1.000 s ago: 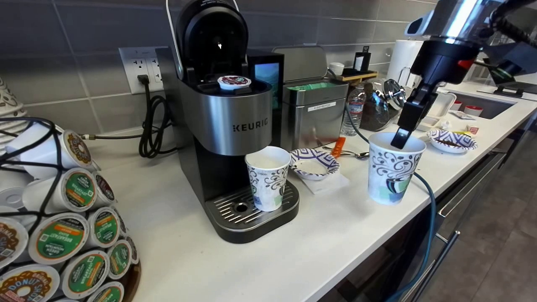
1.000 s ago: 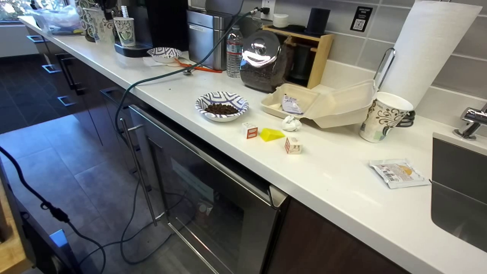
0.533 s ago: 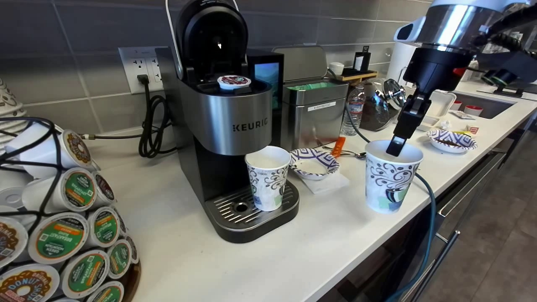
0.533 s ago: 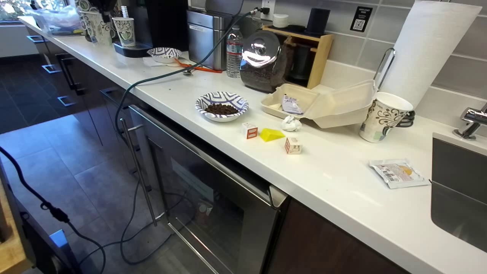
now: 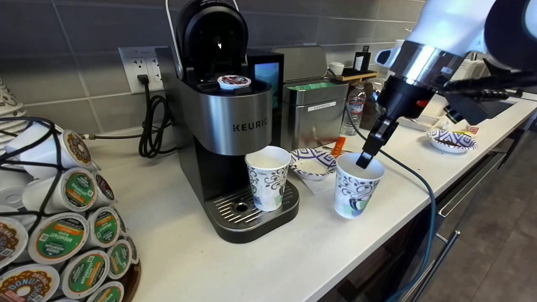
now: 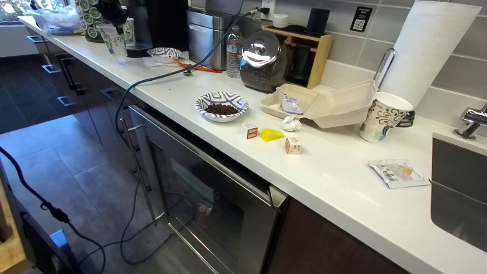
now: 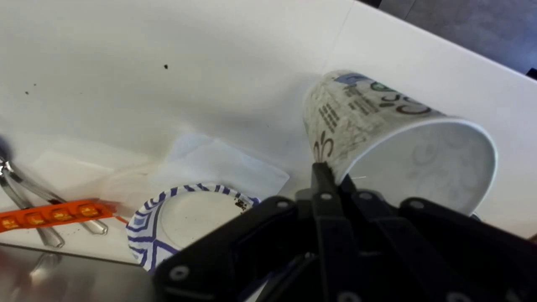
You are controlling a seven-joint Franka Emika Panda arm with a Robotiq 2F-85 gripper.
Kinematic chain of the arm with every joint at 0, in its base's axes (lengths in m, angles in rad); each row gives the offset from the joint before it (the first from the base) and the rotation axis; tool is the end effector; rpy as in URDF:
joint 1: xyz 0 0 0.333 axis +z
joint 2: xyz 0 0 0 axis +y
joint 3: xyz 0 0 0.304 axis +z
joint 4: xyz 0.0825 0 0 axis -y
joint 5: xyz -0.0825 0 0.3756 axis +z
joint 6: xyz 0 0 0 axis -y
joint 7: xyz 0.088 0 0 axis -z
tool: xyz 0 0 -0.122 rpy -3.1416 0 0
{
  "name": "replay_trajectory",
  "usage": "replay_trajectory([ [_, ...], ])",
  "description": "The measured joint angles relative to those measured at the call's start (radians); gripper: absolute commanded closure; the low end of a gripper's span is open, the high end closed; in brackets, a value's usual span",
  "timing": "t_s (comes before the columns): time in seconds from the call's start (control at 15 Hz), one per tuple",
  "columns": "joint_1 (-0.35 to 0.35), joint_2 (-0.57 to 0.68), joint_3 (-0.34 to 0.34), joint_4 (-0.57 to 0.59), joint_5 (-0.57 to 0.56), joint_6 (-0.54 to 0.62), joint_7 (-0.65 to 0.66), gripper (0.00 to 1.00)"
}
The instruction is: Move the bottle to the left and move the cup to the left
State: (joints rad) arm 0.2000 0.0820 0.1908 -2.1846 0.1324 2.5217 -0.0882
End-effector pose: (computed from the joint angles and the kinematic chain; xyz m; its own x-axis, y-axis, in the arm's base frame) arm 0.5220 0.2142 0.3568 0.9028 0.3457 0.2559 0.3792 -0.9204 -0.0947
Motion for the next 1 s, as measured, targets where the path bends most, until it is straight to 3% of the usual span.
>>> replay_trajectory([
  [1.0,0.038,0.158,0.046,0.153,-0.014,0.010,0.017,0.99],
])
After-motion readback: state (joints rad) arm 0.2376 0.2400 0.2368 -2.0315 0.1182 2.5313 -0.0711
